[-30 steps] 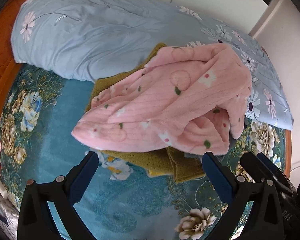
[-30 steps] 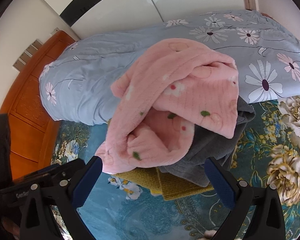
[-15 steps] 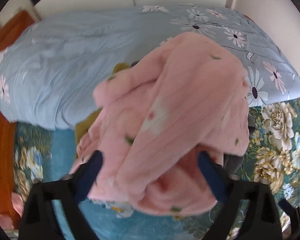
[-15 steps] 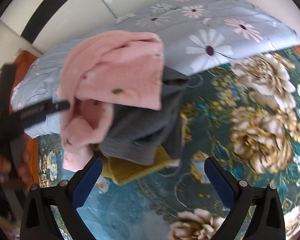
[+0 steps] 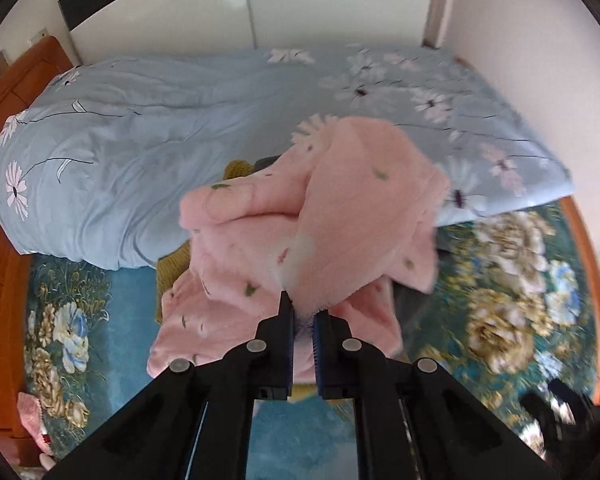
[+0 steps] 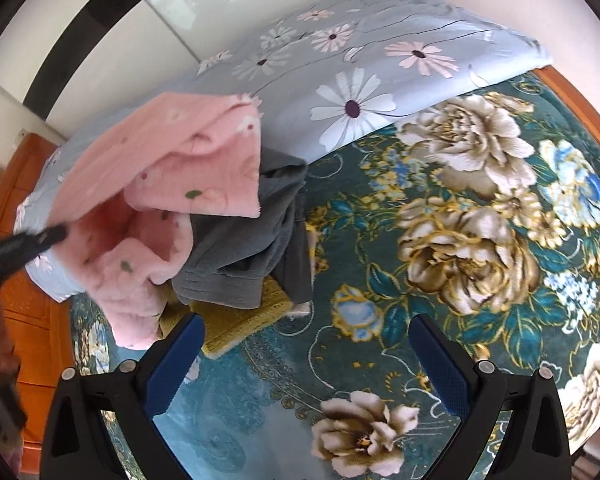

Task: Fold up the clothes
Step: 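Grasp the pink pants waistband with the left gripper while the right gripper grasps a leg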

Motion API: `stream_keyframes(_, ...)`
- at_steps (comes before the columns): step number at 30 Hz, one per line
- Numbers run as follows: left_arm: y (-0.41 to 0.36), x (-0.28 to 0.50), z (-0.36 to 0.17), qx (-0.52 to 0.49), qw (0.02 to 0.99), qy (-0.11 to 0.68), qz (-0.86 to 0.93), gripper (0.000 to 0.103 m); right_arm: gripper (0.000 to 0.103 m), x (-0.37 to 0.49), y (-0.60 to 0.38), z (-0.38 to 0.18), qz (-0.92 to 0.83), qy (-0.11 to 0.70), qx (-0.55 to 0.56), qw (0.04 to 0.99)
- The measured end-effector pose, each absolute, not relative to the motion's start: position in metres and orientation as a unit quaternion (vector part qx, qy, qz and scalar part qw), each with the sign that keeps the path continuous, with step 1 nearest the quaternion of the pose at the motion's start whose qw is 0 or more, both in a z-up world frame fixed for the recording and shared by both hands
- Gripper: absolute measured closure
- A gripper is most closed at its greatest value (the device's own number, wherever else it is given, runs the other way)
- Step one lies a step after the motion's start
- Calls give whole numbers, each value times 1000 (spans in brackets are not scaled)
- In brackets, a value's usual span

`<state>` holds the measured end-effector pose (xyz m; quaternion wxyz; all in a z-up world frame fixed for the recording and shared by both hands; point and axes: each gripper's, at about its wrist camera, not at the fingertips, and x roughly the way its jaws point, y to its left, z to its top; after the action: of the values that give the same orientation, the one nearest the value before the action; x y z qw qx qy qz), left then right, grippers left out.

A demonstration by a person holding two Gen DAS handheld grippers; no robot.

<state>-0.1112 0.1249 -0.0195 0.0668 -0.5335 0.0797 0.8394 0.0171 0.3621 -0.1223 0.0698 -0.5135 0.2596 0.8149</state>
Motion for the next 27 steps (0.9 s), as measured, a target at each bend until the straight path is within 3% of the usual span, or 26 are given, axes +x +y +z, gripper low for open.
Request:
stream_keyframes(6, 152, -12, -19, -558, 156, 99, 809, 95, 0, 57, 381, -117, 811, 268, -509, 99)
stream_keyframes(12, 206, 61, -75, -630, 226, 137, 730, 95, 0, 107, 403, -130, 796, 273, -523, 137)
stream_keyframes(16, 226, 74, -116, -672, 218, 157, 690, 95, 0, 135, 404, -147, 780, 271, -545, 147)
stream_keyframes(19, 216, 68, -127, -702, 192, 112, 677, 92, 0, 149, 401, -156, 772, 271, -556, 147)
stream_keyframes(22, 195, 63, -117, -714, 196, 37, 671, 80, 0, 152, 399, -160, 768, 267, -563, 147)
stream_keyframes(24, 175, 55, -105, -713, 203, -14, 671, 54, 0, 146, 397, -160, 768, 264, -565, 147)
stream_keyframes(27, 133, 37, -86, -695, 168, -74, 695, 52, 0, 127, 387, -157, 773, 255, -566, 133)
